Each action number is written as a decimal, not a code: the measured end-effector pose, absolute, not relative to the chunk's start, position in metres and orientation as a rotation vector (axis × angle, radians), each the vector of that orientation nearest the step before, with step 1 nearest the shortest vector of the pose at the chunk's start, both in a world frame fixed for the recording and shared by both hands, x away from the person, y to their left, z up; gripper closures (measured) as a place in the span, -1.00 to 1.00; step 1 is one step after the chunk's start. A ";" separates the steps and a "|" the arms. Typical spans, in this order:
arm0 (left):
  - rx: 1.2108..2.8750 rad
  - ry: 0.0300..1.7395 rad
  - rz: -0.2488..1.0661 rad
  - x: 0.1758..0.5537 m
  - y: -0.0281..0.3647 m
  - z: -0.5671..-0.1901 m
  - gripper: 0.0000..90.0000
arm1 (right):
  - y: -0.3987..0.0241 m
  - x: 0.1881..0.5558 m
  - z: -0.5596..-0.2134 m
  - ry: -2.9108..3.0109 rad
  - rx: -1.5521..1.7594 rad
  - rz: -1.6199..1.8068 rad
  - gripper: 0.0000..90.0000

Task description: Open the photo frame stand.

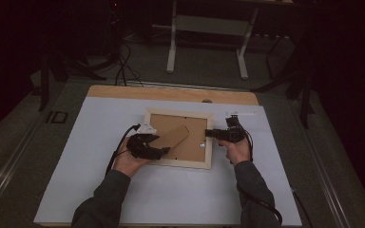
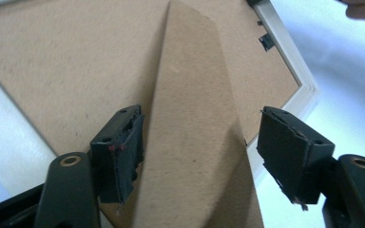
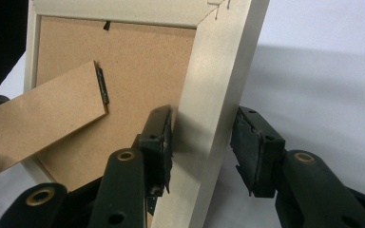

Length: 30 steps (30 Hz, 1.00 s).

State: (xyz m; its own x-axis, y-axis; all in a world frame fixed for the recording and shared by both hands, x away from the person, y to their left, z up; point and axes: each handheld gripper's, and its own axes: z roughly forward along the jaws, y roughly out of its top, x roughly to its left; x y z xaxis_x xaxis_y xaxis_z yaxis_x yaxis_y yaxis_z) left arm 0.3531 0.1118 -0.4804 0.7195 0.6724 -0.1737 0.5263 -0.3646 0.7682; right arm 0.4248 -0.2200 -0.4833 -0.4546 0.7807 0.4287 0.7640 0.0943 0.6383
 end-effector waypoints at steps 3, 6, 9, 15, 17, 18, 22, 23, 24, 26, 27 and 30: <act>2.009 0.943 0.144 0.358 0.118 -0.481 -0.20 | -0.220 0.424 -0.483 2.308 1.623 1.326 0.30; 1.985 0.951 0.094 0.360 0.122 -0.481 -0.09 | -0.220 0.424 -0.482 2.309 1.615 1.324 0.30; 1.982 0.959 0.038 0.362 0.123 -0.481 -0.02 | -0.219 0.424 -0.482 2.309 1.612 1.320 0.30; 1.995 0.969 -0.060 0.364 0.119 -0.485 0.03 | -0.219 0.423 -0.480 2.312 1.600 1.314 0.30; 2.004 0.969 -0.058 0.364 0.118 -0.485 0.07 | -0.219 0.422 -0.480 2.312 1.596 1.315 0.30; 2.006 0.968 -0.057 0.364 0.118 -0.485 0.08 | -0.219 0.422 -0.480 2.312 1.595 1.315 0.30; 2.034 0.964 -0.043 0.364 0.117 -0.484 0.09 | -0.218 0.422 -0.479 2.313 1.588 1.312 0.30; 2.043 0.963 -0.034 0.363 0.116 -0.484 0.09 | -0.218 0.422 -0.479 2.313 1.585 1.312 0.30; 2.051 0.962 -0.027 0.363 0.116 -0.484 0.10 | -0.218 0.422 -0.479 2.313 1.584 1.311 0.30; 2.061 0.958 -0.026 0.363 0.115 -0.484 0.10 | -0.218 0.422 -0.478 2.312 1.584 1.311 0.30; 2.074 0.953 -0.015 0.362 0.114 -0.484 0.11 | -0.218 0.421 -0.478 2.312 1.578 1.313 0.30; 2.079 0.957 -0.012 0.362 0.113 -0.484 0.12 | -0.218 0.421 -0.477 2.314 1.573 1.309 0.30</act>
